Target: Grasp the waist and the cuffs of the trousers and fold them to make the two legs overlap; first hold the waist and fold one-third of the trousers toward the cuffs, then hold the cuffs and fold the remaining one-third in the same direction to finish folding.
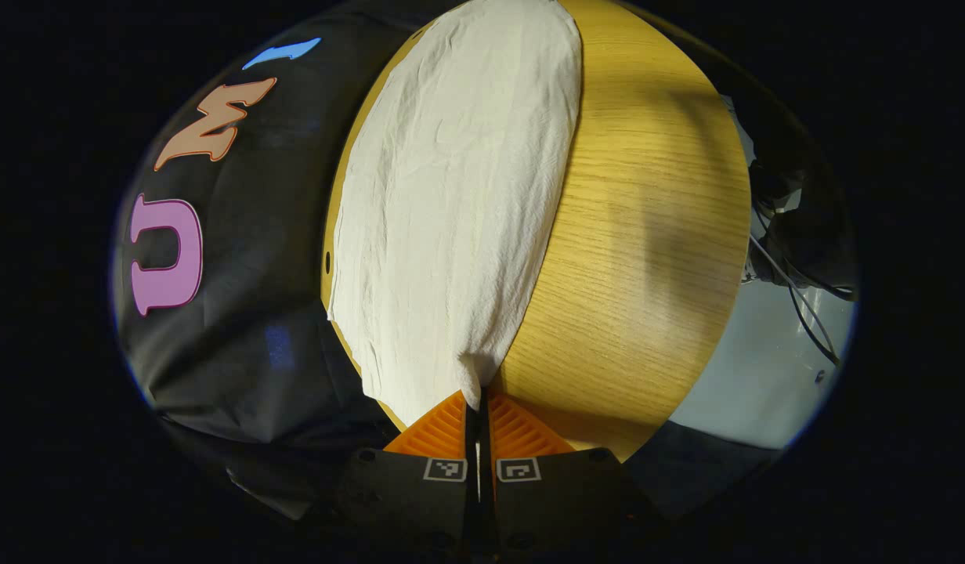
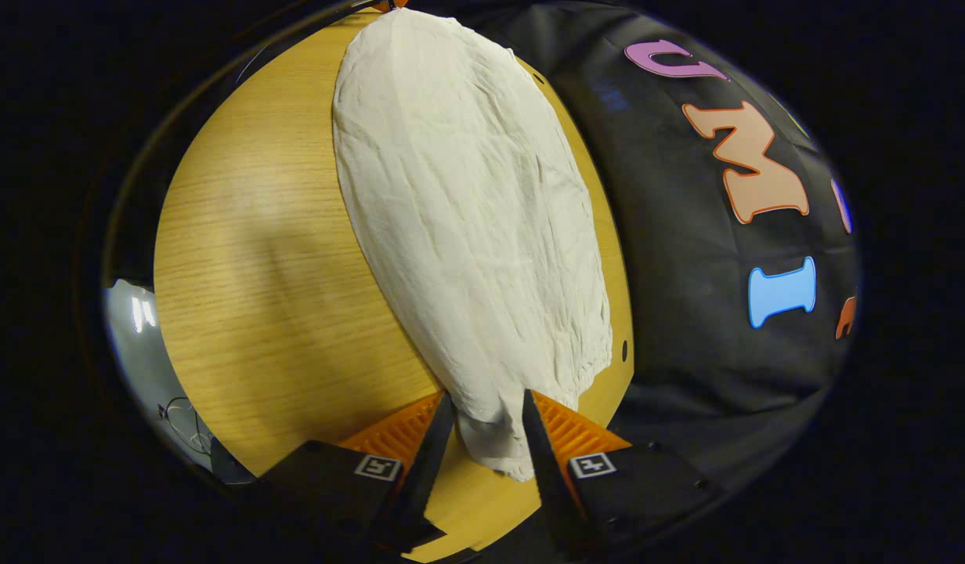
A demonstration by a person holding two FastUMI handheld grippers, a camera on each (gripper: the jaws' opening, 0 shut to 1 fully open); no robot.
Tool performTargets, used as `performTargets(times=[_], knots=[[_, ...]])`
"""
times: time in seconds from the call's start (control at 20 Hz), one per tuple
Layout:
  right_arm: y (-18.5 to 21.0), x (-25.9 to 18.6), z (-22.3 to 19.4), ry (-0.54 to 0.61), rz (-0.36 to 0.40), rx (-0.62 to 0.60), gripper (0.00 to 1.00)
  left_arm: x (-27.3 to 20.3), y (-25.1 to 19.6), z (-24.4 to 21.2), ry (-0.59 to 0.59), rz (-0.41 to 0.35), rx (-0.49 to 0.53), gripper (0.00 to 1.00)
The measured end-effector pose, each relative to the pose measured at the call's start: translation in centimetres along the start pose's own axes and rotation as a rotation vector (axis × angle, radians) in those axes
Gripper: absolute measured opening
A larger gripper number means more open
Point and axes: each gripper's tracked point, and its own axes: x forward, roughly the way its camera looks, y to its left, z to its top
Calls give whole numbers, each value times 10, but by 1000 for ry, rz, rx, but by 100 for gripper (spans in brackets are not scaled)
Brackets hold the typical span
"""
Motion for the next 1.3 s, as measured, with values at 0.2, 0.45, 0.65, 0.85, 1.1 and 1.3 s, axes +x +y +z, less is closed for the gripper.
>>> performTargets(times=[0.2, 0.45, 0.65, 0.85, 1.1, 1.3], knots=[[5, -1, 2, 16, 2, -52, 1, -3, -1, 0, 34, -11, -78, 0], [-23, -10, 5, -18, -36, 44, 8, -19, 47, 4, 59, 104, -253, 0], [-67, -19, 15, -63, -120, 121, 8, -21, 104, 11, 75, 200, -329, 0], [-110, -18, 21, -88, -186, 180, 8, -11, 139, 34, 86, 294, -389, 0], [-160, -12, 37, -61, -280, 307, 5, -3, 192, 40, 72, 357, -469, 0], [-194, 4, 50, -21, -348, 398, 5, 21, 243, 51, 24, 386, -556, 0]])
